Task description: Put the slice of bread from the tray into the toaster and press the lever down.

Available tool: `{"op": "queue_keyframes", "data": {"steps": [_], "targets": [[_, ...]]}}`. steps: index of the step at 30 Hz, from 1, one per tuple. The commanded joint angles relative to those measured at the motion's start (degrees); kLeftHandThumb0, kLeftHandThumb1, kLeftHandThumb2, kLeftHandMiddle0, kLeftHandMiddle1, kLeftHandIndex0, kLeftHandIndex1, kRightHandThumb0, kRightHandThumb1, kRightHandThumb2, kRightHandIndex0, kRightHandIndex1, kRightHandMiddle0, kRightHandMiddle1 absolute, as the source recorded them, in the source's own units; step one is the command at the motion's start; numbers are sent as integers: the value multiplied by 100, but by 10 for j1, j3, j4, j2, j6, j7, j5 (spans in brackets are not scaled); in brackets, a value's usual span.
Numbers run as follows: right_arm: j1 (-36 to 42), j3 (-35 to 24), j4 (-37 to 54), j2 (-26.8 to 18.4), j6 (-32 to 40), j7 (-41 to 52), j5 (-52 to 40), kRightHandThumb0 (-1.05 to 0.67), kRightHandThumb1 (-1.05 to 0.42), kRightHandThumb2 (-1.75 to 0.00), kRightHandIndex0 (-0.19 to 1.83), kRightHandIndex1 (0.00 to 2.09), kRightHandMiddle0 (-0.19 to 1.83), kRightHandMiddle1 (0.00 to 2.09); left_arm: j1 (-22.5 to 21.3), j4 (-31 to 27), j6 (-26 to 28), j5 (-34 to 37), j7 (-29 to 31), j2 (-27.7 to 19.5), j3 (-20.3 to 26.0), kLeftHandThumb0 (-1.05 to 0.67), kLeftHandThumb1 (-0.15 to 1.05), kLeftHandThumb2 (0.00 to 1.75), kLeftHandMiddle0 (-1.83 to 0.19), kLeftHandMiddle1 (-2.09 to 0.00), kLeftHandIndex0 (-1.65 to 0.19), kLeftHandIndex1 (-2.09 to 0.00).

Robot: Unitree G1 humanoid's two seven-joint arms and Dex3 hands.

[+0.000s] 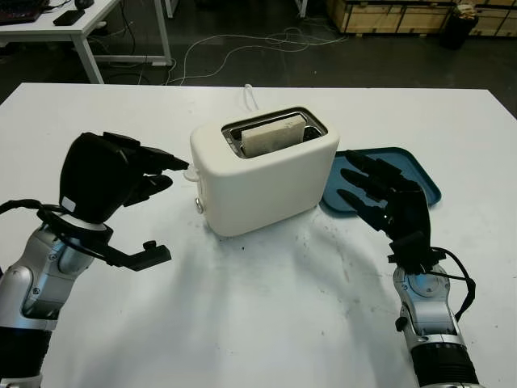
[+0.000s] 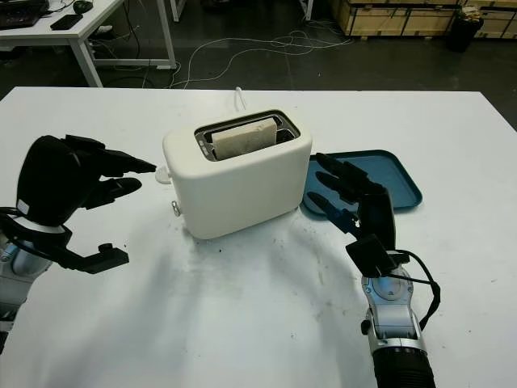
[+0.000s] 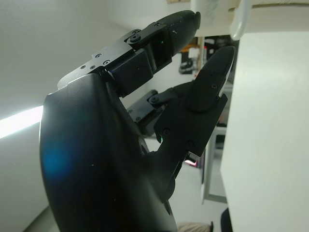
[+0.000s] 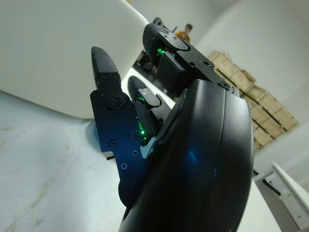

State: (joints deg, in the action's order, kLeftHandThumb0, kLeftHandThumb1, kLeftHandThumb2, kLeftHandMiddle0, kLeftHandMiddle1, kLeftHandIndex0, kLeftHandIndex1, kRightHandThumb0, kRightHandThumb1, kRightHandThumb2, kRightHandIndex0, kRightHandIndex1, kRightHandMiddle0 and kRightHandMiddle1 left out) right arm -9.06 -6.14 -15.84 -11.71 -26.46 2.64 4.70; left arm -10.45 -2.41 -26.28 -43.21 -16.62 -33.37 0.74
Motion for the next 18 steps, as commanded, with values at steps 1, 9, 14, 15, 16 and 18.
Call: {"op": "queue_keyframes", "data": {"steps": [1, 9, 14, 15, 16, 18], "targets": [[-4, -3, 5, -6, -1, -2, -3, -37, -90, 0, 83, 2, 75, 1, 2, 11, -8, -6, -16, 5, -8, -23, 71, 0, -101, -91, -125, 0], [0, -6, 7, -5, 4, -6, -2, -38, -90, 0, 82, 1, 75, 0, -2, 22, 10, -15, -29, 13, -13, -30, 76, 1, -91, -112, -123, 0], [1, -8, 3, -6, -4, -6, -2, -40, -90, 0, 82, 1, 75, 0, -1, 17, 35, -37, -37, 15, -16, -32, 77, 0, -91, -118, -123, -1], [1, -7, 2, -6, -5, -6, -2, -40, -90, 0, 82, 1, 75, 0, -1, 17, 38, -39, -39, 16, -16, -31, 76, 0, -92, -118, -124, -1], [1, -7, 3, -5, -4, -5, -3, -40, -90, 0, 82, 1, 75, 0, -1, 17, 42, -40, -38, 16, -15, -31, 76, 0, -92, -118, -124, -1], [1, -8, 4, -2, 1, -1, -11, -40, -90, 0, 82, 0, 75, 0, 0, 14, 49, -38, -34, 18, -15, -31, 77, 0, -91, -118, -124, -1]]}}
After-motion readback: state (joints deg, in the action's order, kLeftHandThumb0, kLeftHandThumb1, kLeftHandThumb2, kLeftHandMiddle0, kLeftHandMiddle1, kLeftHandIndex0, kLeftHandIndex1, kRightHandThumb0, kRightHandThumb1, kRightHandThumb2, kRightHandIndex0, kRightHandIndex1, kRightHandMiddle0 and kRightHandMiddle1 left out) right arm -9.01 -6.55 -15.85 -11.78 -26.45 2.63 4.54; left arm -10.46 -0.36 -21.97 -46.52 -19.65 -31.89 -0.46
